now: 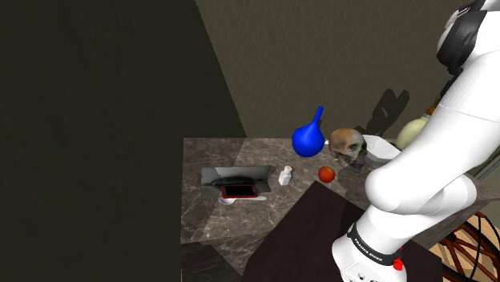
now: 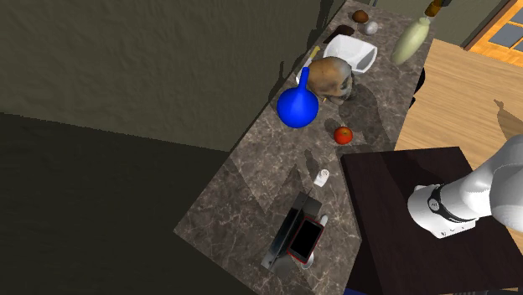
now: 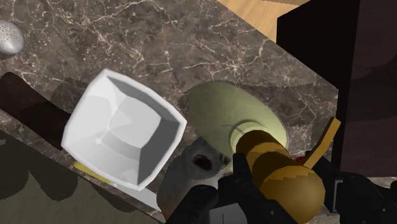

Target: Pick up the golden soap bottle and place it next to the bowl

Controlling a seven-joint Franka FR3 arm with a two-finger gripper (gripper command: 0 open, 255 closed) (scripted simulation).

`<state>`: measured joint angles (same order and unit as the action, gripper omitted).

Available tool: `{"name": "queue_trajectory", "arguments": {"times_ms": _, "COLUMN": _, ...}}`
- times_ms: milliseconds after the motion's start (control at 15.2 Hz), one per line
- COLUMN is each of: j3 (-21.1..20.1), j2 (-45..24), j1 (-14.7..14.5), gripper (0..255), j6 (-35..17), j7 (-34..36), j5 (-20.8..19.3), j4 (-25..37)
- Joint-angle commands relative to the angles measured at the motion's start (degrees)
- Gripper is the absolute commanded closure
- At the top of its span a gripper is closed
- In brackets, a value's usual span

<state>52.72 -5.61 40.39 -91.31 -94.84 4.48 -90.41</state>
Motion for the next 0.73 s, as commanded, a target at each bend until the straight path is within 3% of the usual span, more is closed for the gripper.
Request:
{"name": "queue_trajectory", "arguments": {"times_ms": 0, "j3": -0.14, "j2": 0.73, "j1": -0.42, "gripper": 255, "j6": -1.81, "j7": 0.43, "j5": -0.54, "j4": -2.19}}
{"name": "queue_trajectory", "arguments": {"times_ms": 660, "j3": -0.38, "j2": 1.41, "j1": -0.92, "gripper": 255, "j6": -9.66, "j7": 0.72, "j5": -1.01, "j4": -10.46}}
